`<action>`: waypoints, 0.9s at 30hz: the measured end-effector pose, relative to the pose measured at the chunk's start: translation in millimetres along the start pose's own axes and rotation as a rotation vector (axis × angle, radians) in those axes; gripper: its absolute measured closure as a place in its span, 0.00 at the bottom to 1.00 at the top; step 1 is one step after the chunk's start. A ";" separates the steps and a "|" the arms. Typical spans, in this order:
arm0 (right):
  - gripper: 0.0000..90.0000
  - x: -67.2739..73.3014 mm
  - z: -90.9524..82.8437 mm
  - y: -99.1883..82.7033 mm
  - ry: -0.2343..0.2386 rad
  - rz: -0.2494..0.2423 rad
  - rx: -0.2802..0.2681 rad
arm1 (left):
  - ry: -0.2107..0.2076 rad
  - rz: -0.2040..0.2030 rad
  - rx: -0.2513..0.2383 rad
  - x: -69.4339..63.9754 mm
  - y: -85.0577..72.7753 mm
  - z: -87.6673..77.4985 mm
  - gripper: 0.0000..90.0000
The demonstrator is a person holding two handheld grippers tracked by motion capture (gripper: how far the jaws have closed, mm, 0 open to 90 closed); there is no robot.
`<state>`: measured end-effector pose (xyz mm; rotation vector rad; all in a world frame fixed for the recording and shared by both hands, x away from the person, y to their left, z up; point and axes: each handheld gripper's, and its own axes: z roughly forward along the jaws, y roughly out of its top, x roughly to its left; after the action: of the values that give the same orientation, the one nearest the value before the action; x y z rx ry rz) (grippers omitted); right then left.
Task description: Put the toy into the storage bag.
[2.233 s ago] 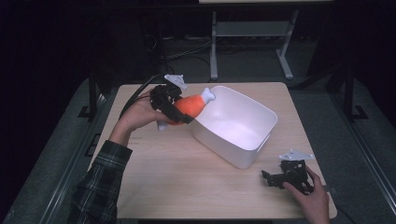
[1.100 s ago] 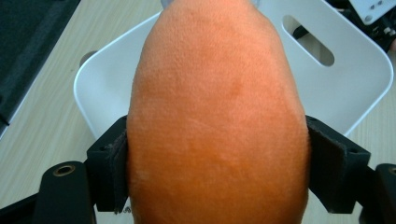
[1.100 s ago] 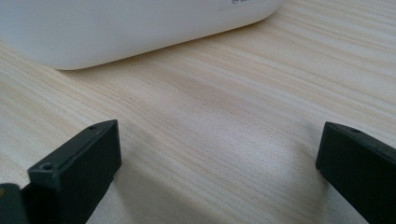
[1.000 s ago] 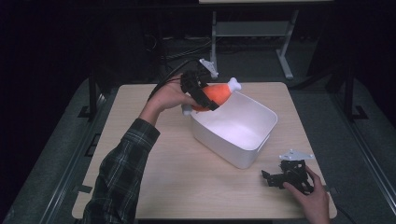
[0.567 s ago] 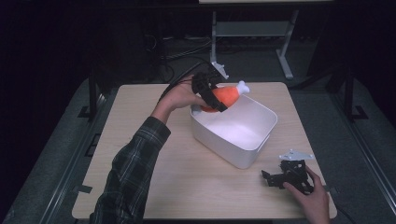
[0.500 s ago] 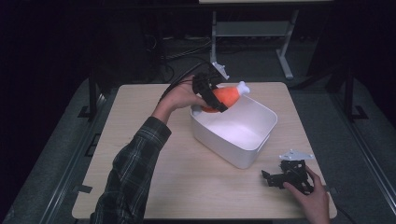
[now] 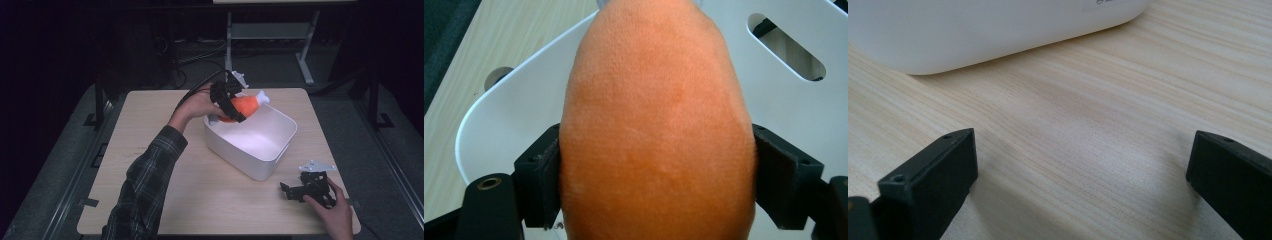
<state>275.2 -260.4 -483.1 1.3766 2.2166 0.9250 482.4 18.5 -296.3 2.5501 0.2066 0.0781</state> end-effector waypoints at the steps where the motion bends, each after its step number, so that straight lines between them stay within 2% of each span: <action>1: 0.00 0.0 0.0 0.0 0.000 0.000 0.000 | -0.003 0.000 0.002 0.1 -0.2 0.7 0.21; 11: 0.00 0.0 0.0 0.0 0.000 0.000 0.000 | 0.007 0.000 0.020 1.3 -1.3 4.8 0.16; 20: 0.00 0.0 0.0 0.0 0.000 0.000 0.000 | 0.015 -0.008 -0.004 0.2 -4.1 -2.7 0.16; 27: 0.00 0.0 0.0 0.0 0.001 0.000 0.000 | 0.029 -0.021 -0.013 -4.3 -15.5 -16.1 0.16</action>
<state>275.3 -260.4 -483.1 1.3762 2.2178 0.9256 474.5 39.3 -291.5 2.5347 0.2439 0.1080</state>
